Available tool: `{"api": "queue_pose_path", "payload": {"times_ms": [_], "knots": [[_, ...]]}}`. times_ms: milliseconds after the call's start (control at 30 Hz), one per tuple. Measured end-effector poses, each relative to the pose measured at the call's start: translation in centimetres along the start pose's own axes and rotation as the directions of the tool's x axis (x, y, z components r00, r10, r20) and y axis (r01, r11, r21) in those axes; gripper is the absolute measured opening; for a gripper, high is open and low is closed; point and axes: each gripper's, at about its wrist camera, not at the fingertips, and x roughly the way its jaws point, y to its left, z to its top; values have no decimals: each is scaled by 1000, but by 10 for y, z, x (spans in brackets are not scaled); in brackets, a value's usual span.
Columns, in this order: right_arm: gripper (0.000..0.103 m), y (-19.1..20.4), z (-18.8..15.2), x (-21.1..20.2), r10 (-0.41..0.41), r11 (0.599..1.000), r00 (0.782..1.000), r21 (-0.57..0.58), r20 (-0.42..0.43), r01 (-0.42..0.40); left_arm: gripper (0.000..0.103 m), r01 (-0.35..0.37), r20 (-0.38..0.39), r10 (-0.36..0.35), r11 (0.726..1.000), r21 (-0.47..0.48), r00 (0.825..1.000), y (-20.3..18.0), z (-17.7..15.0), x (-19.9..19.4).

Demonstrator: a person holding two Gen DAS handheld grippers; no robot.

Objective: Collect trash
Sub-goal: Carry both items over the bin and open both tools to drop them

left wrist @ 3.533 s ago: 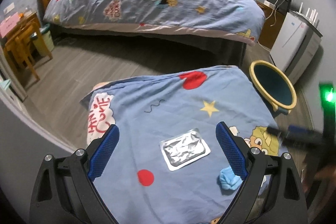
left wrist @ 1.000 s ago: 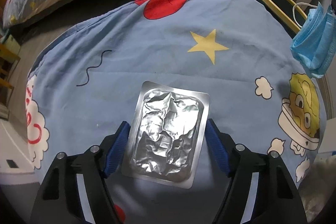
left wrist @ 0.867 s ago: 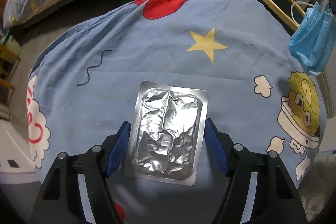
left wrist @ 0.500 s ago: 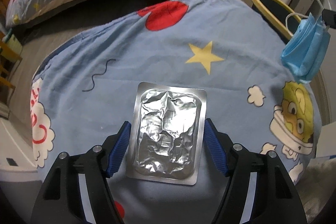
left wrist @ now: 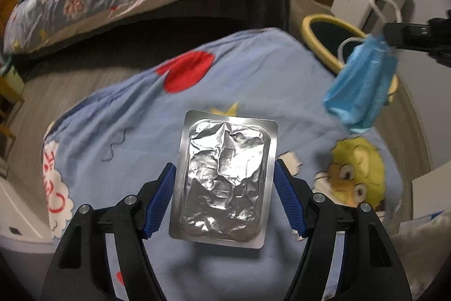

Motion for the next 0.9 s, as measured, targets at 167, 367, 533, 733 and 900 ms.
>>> {"api": "queue_pose_path", "payload": {"times_ms": [167,367,533,733,900], "knots": [[2,-19,15,-13,-18,1000,998,17,54,17,71,-1,37,0,1000,28,999,-20,17,-9],[2,-63,34,-23,-22,992,995,123,97,10,71,37,68,-40,998,48,997,-49,43,-15],[2,-108,46,-32,-51,976,989,217,136,20,71,62,98,-74,991,116,992,-83,68,-17],[2,-155,55,-39,-136,956,978,278,155,89,71,104,107,-126,976,191,986,-120,97,-9],[2,-193,54,-38,-206,933,968,328,146,149,71,122,104,-149,964,235,983,-142,111,1]]}}
